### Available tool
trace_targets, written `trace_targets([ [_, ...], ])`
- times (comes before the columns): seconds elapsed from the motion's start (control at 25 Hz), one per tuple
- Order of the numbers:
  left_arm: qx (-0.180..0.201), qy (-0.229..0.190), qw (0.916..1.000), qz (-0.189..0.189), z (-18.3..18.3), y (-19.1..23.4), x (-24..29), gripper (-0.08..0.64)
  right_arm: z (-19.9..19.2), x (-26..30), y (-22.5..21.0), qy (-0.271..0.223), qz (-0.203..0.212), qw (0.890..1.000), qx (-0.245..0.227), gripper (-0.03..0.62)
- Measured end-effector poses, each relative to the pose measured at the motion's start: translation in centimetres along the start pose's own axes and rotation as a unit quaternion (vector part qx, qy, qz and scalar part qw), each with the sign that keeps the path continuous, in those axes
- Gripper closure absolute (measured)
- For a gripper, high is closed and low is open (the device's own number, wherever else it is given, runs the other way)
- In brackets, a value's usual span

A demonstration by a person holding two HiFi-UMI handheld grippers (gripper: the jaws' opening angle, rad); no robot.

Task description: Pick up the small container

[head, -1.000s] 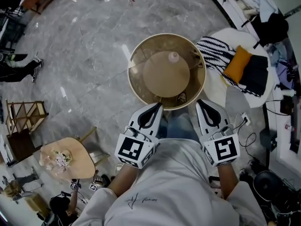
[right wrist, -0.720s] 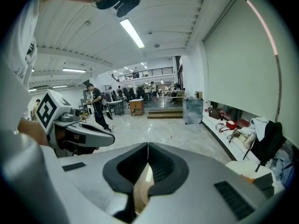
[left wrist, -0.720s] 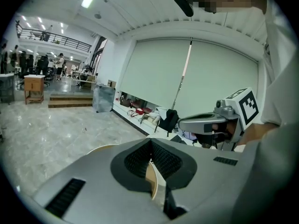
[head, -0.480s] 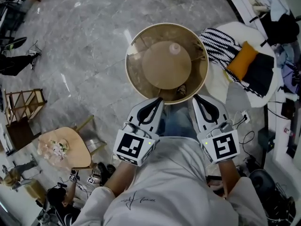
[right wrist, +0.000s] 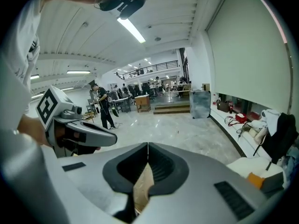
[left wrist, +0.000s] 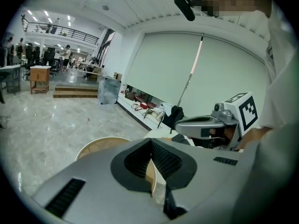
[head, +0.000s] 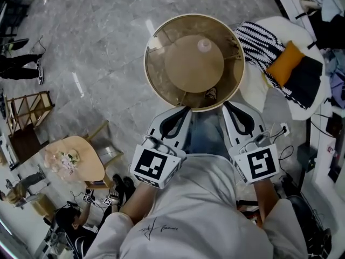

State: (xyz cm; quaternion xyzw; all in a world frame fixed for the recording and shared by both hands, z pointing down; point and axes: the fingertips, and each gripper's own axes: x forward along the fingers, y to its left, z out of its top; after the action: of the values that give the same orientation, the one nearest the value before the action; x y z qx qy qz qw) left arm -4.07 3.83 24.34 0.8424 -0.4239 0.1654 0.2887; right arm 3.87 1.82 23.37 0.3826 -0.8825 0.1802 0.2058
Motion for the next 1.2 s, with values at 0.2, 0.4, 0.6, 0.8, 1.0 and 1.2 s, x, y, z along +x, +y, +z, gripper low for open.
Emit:
trace_targets([
  [0.2, -0.008, 0.019, 0.9998, 0.005, -1.4, 0.3, 0.8, 0.555, -1.1, 0.7, -0.3, 0.011, 0.009, 1.0, 0.005, 0.575],
  [0.4, -0.023, 0.029, 0.9993, 0.009, -2.5, 1.0, 1.4, 0.555, -1.9, 2.1, -0.5, 0.014, 0.018, 1.0, 0.013, 0.575],
  [0.6, -0.034, 0.034, 0.9988, 0.012, -3.2, 1.2, 2.3, 0.555, -2.8, 3.2, -0.5, 0.021, 0.028, 0.999, 0.014, 0.575],
  [0.8, -0.043, 0.038, 0.9981, 0.019, -3.8, 2.0, 3.0, 0.555, -3.3, 4.4, -0.7, 0.03, 0.035, 0.999, 0.008, 0.575],
  [1.0, -0.051, 0.034, 0.9979, 0.023, -3.7, 2.5, 3.7, 0.555, -3.8, 5.1, -1.2, 0.043, 0.036, 0.998, 0.016, 0.575],
  [1.2, -0.057, 0.043, 0.997, 0.029, -4.5, 3.1, 4.6, 0.555, -4.9, 6.1, -2.5, 0.053, 0.032, 0.998, 0.02, 0.575],
])
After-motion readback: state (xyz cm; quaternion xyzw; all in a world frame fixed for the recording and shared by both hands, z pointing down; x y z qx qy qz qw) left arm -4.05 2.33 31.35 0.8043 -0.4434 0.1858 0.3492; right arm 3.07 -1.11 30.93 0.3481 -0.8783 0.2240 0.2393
